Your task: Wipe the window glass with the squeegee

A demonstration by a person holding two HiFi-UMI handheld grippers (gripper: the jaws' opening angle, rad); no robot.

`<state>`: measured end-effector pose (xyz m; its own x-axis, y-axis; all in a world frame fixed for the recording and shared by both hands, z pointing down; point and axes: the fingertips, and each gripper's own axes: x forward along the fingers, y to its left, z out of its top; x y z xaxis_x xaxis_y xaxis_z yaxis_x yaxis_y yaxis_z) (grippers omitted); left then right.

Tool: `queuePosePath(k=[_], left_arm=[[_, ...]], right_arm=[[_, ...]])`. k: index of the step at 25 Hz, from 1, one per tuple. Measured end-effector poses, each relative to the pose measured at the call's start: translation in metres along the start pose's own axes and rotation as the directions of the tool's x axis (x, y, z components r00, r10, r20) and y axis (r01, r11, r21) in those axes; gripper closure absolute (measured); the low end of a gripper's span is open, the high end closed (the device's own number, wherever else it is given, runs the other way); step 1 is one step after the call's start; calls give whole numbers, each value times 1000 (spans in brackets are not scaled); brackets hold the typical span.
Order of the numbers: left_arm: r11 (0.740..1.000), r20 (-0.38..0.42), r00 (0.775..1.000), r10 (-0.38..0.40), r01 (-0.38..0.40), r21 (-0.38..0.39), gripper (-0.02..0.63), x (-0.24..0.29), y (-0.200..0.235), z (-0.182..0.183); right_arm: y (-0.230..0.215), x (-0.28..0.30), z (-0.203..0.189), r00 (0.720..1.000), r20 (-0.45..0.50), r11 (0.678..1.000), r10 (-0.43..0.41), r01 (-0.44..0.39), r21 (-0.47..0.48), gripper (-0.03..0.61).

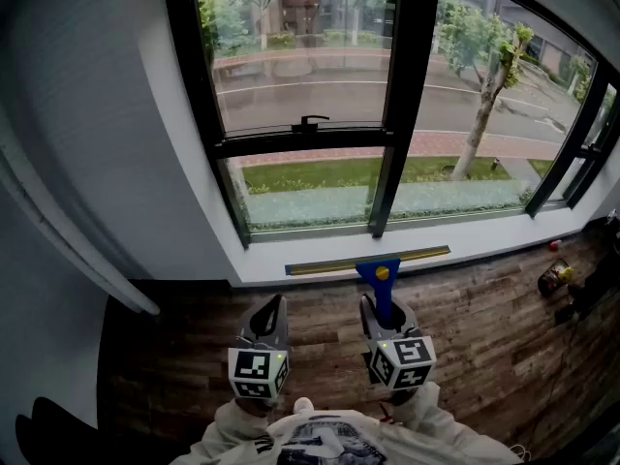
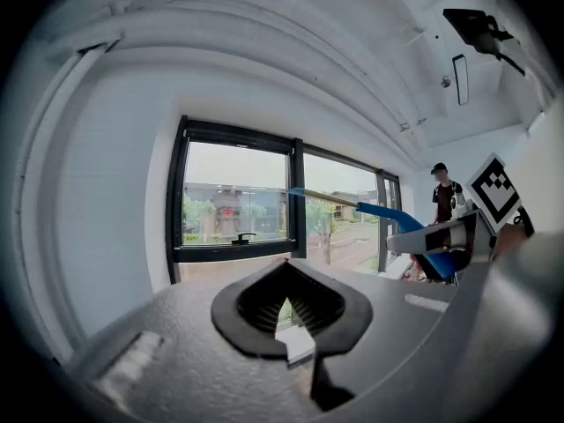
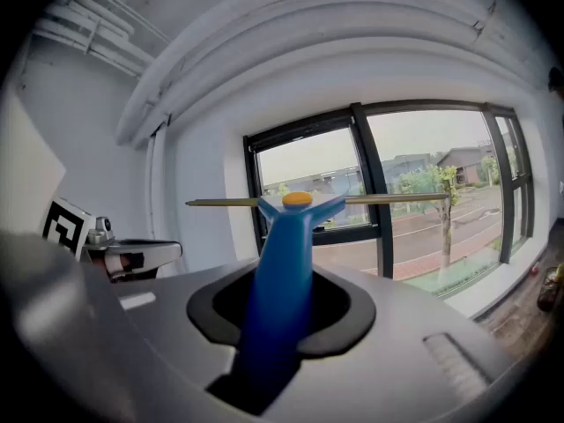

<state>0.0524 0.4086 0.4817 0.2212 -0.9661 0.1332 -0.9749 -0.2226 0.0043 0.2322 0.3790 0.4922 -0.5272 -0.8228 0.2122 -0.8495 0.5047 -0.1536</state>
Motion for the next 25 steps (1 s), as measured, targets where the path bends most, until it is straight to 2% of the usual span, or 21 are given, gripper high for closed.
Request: queuePosePath(k=[5, 10, 15, 19, 25], left_arm=[[1000, -6, 1000, 7, -7, -17, 614, -2, 15, 0], [1000, 4, 1000, -9, 9, -24, 614, 9, 66, 0], [999, -1, 999, -33, 33, -36, 614, 19, 95, -5], [997, -16, 999, -40, 39, -62, 614, 38, 113, -14], [998, 0, 999, -43, 43, -46, 614, 96, 138, -7]], right_arm=[[10, 8, -4, 1000, -17, 1000, 1, -1, -4, 465], [40, 46, 3, 1000, 0, 1000, -6, 6, -10, 465], [50, 70, 9, 999, 18, 999, -33, 33, -3, 463], [45, 92, 8, 998, -1, 998, -58, 58, -6, 463], [15, 143, 18, 996, 23, 996, -85, 85, -6, 463]])
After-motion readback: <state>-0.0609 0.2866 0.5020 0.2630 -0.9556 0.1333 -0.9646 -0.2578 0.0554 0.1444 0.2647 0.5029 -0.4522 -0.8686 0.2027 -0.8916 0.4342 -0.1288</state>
